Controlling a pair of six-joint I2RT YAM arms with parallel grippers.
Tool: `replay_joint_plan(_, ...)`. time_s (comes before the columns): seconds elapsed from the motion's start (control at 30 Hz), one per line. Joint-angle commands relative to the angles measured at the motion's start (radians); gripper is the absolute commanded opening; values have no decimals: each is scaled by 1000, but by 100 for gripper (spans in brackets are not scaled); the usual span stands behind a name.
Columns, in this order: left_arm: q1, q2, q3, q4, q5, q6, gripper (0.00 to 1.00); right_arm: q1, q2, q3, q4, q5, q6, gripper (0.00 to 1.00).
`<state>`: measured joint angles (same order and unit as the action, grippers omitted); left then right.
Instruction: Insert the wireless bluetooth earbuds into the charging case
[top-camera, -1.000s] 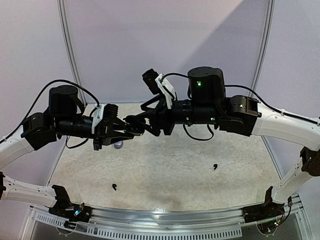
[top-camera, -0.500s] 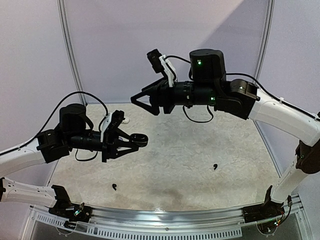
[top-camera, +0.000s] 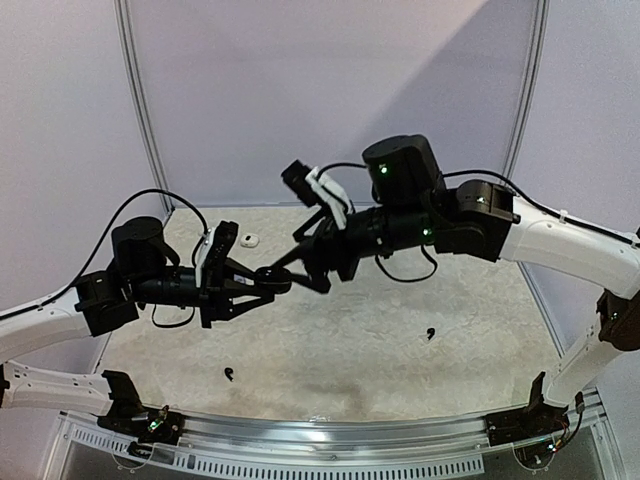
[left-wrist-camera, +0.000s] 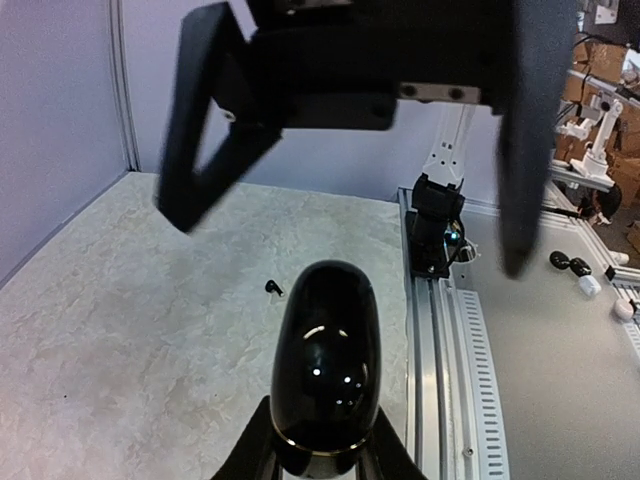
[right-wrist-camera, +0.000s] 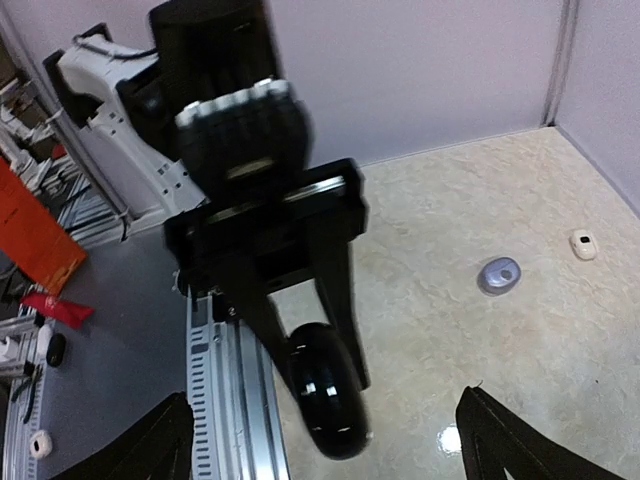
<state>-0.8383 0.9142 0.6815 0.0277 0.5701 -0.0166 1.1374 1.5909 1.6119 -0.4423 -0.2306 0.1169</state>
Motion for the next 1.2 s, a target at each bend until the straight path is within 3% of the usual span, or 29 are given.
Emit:
replay_joint_plan(0.0,11,-2,33,-65,30,63,0,27,1,8,-53,-47,-149,92)
replay_joint_plan(0.47,11,-12,41,-89,57,88,0,31,111,82,-118,123,-180,90)
replay_joint_plan(0.87,-18,-14,58,-251,21,409,0,-6,117,97,-122,122,-122,89)
replay_joint_plan(1.17,-25,-17,51,-282,7,461,0,-19,119,97,-115,94,-81,89)
